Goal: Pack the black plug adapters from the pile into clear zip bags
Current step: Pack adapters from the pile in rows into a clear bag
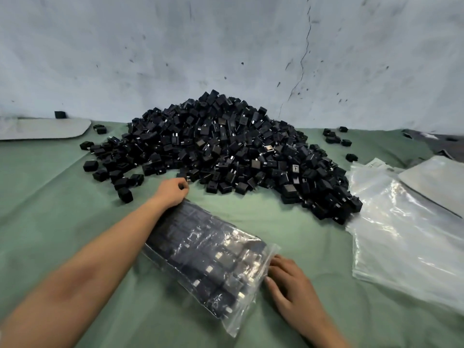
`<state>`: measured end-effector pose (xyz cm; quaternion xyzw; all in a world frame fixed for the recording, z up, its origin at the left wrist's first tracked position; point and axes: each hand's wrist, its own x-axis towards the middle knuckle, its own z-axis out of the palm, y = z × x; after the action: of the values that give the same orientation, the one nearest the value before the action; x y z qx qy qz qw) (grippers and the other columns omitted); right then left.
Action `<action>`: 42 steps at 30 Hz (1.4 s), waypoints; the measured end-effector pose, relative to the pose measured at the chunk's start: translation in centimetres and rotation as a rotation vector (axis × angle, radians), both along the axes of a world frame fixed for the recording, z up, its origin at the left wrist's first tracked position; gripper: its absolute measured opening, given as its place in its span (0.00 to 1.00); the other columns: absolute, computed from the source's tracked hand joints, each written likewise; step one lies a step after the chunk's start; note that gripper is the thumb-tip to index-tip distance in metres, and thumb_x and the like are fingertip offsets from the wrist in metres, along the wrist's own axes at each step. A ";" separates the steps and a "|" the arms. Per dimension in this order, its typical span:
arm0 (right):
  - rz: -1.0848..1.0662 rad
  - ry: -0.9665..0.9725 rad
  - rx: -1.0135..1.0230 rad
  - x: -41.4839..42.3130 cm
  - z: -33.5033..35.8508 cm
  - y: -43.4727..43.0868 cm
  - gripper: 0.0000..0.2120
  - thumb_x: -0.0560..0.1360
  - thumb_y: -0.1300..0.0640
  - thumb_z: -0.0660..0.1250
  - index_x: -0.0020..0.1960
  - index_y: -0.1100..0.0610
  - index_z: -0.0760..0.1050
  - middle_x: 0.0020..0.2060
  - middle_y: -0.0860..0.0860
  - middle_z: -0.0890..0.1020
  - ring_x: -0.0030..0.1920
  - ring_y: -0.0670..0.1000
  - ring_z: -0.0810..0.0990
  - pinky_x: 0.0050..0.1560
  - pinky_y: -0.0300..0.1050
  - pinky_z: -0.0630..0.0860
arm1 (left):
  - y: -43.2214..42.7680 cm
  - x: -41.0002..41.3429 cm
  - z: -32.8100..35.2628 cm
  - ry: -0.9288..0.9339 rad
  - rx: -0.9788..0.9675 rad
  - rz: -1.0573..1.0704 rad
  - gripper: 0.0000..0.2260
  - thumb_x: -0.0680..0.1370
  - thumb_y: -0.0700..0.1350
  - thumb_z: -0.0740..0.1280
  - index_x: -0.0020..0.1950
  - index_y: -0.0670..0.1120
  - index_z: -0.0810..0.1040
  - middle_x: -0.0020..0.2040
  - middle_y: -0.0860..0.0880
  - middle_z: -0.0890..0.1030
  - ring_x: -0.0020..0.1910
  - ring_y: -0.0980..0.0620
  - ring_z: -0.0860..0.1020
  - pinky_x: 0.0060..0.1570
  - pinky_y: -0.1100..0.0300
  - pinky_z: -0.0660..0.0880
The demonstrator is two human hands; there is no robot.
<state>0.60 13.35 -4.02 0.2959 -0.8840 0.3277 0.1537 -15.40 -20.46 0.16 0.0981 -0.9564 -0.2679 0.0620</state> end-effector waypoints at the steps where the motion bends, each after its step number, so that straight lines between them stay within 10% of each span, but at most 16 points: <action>1: 0.009 -0.008 0.017 0.0 0.1 0.0 0.10 0.74 0.56 0.66 0.52 0.54 0.83 0.55 0.45 0.81 0.60 0.45 0.75 0.60 0.46 0.72 | 0.1 0.3 0.0 0.068 0.021 -0.001 0.07 0.79 0.38 0.65 0.54 0.41 0.80 0.55 0.43 0.82 0.59 0.41 0.75 0.57 0.56 0.68; 7: -0.008 -0.058 0.043 0.1 0.0 0.2 0.13 0.77 0.53 0.62 0.57 0.53 0.81 0.59 0.45 0.79 0.64 0.49 0.73 0.64 0.53 0.69 | 3.5 5.0 4.0 0.409 0.260 -0.054 0.04 0.78 0.39 0.66 0.49 0.48 0.79 0.42 0.51 0.74 0.41 0.53 0.74 0.41 0.66 0.66; 16: 0.008 -0.190 -0.016 -0.3 0.1 -0.3 0.20 0.77 0.53 0.57 0.68 0.52 0.71 0.68 0.43 0.71 0.69 0.44 0.67 0.68 0.50 0.65 | 11.1 14.7 3.9 0.005 1.076 -0.306 0.03 0.80 0.36 0.61 0.51 0.41 0.73 0.55 0.41 0.77 0.52 0.45 0.83 0.51 0.60 0.79; 21: -0.122 -0.086 -0.330 0.9 1.4 -0.2 0.08 0.73 0.61 0.63 0.44 0.55 0.81 0.50 0.42 0.82 0.57 0.46 0.78 0.57 0.52 0.73 | 13.4 15.4 2.4 -0.094 1.217 -0.240 0.05 0.81 0.34 0.60 0.47 0.42 0.68 0.48 0.38 0.74 0.47 0.46 0.83 0.50 0.55 0.80; 25: -0.070 -0.042 -0.477 2.3 4.3 -0.7 0.08 0.76 0.55 0.63 0.45 0.51 0.81 0.55 0.42 0.81 0.59 0.48 0.77 0.58 0.42 0.72 | 13.9 16.5 2.3 -0.171 1.409 -0.285 0.08 0.78 0.36 0.63 0.44 0.43 0.65 0.50 0.32 0.79 0.45 0.44 0.83 0.46 0.55 0.79; 31: 0.059 0.051 -0.320 3.1 6.3 -2.5 0.12 0.76 0.55 0.61 0.54 0.52 0.82 0.66 0.50 0.75 0.65 0.52 0.73 0.62 0.46 0.72 | 14.2 17.1 2.2 -0.091 1.385 -0.403 0.19 0.75 0.34 0.69 0.64 0.50 0.75 0.51 0.43 0.79 0.51 0.46 0.81 0.54 0.57 0.77; 42: 0.071 0.024 -0.296 3.8 5.7 -0.9 0.13 0.76 0.56 0.62 0.57 0.50 0.81 0.69 0.50 0.72 0.67 0.51 0.72 0.61 0.45 0.72 | 15.4 16.9 2.6 -0.093 1.314 -0.381 0.14 0.71 0.39 0.75 0.52 0.44 0.74 0.46 0.46 0.82 0.46 0.49 0.82 0.46 0.59 0.77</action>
<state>4.38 12.42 1.70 0.3049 -0.8132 0.4559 0.1945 1.55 -5.08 2.79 -0.0432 -0.5978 -0.7943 -0.0998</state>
